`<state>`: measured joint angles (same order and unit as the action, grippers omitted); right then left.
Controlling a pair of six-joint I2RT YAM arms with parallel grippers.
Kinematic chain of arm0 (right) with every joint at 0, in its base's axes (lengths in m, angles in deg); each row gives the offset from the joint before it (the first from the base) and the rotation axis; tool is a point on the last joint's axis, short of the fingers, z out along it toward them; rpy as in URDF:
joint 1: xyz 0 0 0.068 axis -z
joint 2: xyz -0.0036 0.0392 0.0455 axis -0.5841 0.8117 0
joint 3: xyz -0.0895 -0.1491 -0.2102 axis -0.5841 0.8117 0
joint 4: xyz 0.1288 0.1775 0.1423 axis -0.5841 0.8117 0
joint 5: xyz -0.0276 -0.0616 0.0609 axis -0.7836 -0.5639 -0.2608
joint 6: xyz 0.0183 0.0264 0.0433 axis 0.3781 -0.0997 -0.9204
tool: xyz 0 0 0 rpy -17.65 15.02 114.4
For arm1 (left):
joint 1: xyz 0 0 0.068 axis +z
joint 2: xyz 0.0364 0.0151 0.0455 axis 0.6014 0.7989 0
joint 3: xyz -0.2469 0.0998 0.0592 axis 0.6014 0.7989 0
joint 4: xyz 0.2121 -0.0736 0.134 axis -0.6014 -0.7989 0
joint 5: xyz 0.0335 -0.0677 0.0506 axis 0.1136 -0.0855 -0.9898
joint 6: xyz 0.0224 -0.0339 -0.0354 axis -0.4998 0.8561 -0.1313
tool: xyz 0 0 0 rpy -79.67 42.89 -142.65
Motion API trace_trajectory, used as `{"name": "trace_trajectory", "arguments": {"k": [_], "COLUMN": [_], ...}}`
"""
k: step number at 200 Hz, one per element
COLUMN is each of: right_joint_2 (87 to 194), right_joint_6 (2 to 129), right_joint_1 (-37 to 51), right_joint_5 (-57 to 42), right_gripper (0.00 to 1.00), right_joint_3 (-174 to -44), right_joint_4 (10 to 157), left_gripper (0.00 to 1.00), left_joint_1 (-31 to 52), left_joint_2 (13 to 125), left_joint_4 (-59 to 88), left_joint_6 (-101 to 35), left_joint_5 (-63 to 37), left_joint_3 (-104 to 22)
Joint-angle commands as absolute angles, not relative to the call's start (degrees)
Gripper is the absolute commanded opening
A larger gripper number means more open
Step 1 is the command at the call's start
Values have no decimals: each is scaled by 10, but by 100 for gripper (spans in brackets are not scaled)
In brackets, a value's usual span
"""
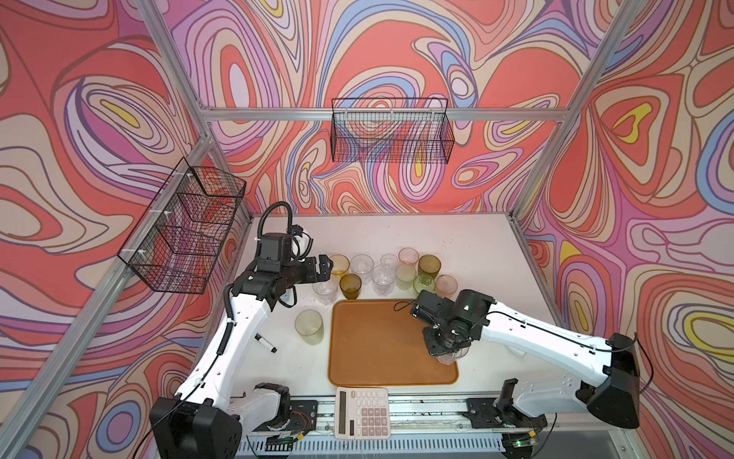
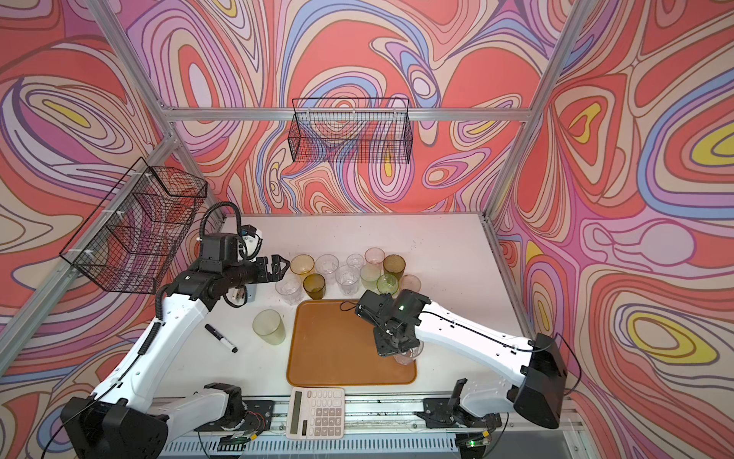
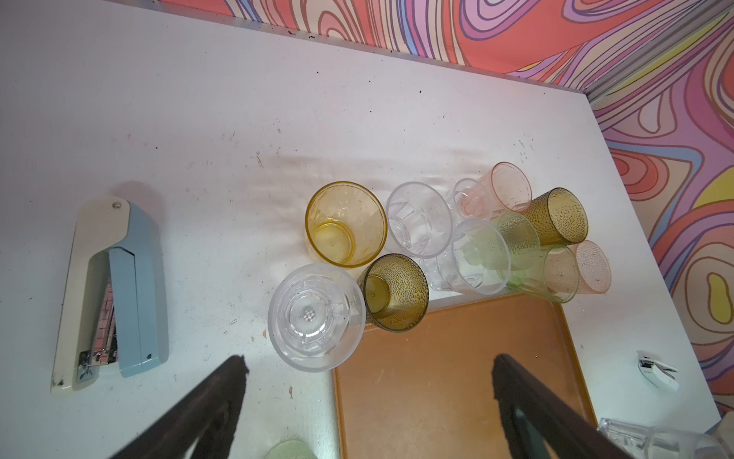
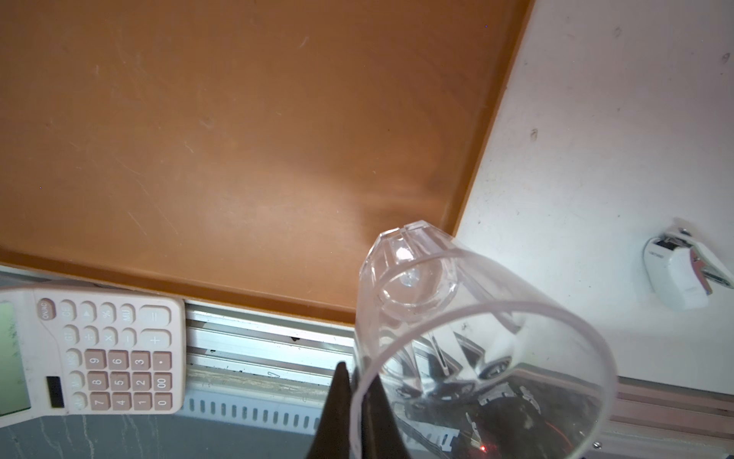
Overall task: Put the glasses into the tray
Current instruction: 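Carry the clear cup with the right gripper to the tray's near corner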
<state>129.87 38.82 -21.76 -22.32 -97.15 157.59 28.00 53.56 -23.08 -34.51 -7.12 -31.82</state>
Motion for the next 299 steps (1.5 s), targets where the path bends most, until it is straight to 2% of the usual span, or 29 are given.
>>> {"name": "trace_trajectory", "arguments": {"k": [1, 213, 299], "right_joint_2": [1309, 1301, 1302], "right_joint_6": [363, 309, 304], "right_joint_1": [-239, -277, -284], "right_joint_5": [-238, -224, -233], "right_gripper": [0, 0, 15], "right_joint_3": [-960, -887, -888], "right_joint_4": [1562, 1511, 1517], "left_gripper": [99, 99, 99], "left_joint_1": [280, 280, 280], "left_joint_2": [534, 540, 539], "left_joint_4": [-242, -238, -240], "left_joint_6": [-344, -340, -340], "left_joint_5": [-64, -60, -60], "left_joint_3": [-320, -322, -321]}}
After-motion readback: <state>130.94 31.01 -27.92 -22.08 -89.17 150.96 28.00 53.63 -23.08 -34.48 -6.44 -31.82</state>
